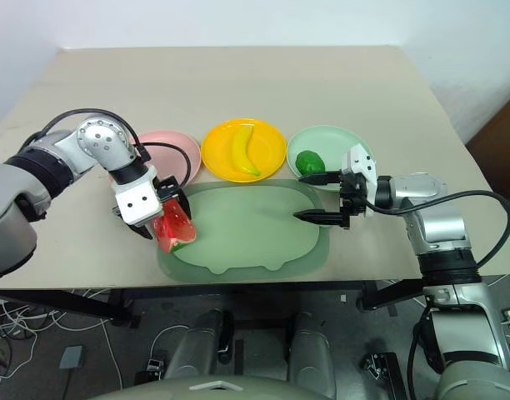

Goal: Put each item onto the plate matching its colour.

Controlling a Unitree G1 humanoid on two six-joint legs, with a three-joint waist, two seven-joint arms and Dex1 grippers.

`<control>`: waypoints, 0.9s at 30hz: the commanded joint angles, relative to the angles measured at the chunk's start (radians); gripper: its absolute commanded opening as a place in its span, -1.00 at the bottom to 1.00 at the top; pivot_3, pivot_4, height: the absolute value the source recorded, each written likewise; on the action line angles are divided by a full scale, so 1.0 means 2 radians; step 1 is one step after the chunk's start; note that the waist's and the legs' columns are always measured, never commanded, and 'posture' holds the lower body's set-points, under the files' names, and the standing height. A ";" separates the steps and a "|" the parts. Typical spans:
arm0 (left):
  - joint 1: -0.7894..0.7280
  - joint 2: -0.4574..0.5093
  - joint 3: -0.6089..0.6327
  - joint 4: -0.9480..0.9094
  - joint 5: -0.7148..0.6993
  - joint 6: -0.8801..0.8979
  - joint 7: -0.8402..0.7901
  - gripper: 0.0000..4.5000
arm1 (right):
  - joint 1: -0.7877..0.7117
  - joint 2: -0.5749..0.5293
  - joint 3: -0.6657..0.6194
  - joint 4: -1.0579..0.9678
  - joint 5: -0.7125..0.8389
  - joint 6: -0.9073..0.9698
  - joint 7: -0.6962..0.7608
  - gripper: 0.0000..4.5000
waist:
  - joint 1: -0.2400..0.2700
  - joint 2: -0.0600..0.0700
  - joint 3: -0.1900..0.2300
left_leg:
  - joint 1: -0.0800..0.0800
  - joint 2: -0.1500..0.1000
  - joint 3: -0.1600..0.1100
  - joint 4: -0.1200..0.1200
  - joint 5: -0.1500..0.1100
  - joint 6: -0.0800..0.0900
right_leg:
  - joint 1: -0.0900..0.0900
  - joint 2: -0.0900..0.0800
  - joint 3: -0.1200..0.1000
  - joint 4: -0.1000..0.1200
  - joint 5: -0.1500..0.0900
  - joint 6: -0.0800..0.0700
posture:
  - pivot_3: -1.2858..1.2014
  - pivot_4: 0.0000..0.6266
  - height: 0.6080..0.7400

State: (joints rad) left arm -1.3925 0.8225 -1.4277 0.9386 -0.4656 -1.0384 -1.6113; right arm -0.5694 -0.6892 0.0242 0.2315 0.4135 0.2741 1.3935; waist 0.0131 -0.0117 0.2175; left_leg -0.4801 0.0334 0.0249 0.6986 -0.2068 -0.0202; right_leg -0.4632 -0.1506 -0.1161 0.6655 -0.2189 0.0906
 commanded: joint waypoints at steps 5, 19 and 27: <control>0.010 0.007 0.016 0.000 0.013 0.001 -0.002 0.36 | -0.013 0.002 -0.013 0.002 0.006 -0.006 -0.005 1.00 | 0.000 0.000 0.000 | 0.000 0.000 0.000 0.000 0.000 0.000 | 0.000 0.000 0.000 0.000 0.000 0.000 | 0.03 -0.52 0.05; 0.018 0.068 0.048 -0.109 -0.089 0.129 -0.002 0.22 | -0.020 0.001 -0.012 0.011 0.006 -0.004 0.000 1.00 | 0.000 0.000 0.000 | 0.000 0.000 0.000 0.000 0.000 0.000 | 0.000 0.000 0.000 0.000 0.000 0.000 | 0.03 -0.52 0.05; 0.001 0.104 0.128 -0.165 -0.179 0.325 -0.002 0.22 | -0.033 0.002 -0.017 0.018 0.021 0.012 0.012 1.00 | 0.000 0.000 0.000 | 0.000 0.000 0.000 0.000 0.000 0.000 | 0.000 0.000 0.000 0.000 0.000 0.000 | 0.03 -0.52 0.05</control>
State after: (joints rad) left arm -1.3564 1.0138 -1.2391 0.6093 -0.7844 -0.4599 -1.6112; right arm -0.6090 -0.6852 0.0242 0.2797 0.4206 0.2917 1.4055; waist 0.0125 -0.0115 0.2176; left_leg -0.4800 0.0336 0.0246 0.6986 -0.2068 -0.0202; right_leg -0.4631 -0.1504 -0.1162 0.6656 -0.2190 0.0905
